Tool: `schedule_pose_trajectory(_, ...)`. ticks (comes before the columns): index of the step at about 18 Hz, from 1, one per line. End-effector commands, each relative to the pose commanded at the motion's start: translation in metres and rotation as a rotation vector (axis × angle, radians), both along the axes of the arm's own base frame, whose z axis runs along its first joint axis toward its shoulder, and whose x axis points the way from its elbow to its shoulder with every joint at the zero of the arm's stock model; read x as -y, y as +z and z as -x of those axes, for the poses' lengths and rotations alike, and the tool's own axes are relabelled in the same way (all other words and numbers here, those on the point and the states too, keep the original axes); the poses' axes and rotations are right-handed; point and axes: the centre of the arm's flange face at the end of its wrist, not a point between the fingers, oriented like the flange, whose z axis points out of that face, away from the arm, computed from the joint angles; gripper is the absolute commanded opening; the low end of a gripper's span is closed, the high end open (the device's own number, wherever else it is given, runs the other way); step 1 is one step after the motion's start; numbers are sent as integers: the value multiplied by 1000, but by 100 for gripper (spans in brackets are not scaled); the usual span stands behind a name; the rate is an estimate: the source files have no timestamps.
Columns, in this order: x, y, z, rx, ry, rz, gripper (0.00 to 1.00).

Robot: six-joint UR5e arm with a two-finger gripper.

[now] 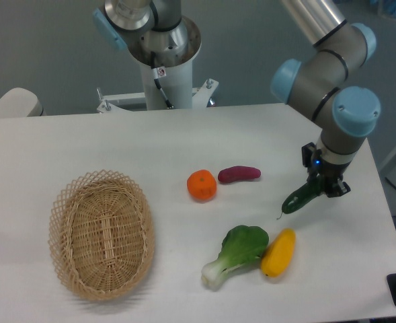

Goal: Place the cucumber on the table
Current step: 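Lower the held cucumber onto the table beside the sweet potato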

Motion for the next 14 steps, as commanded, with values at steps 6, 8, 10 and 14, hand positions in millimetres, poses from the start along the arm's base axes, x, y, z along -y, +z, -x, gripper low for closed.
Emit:
schedule_pose_trajectory(6, 2, -17, -4, -25, 31, -7, 18)
schedule_pose_trajectory(8, 2, -20, -6, -20, 55, -9, 18)
schedule_pose_trajectory(10, 1, -22, -7, -15, 58, -7, 18)
schedule_pose_trajectory(14, 1, -28, -12, -4, 98, 2, 18)
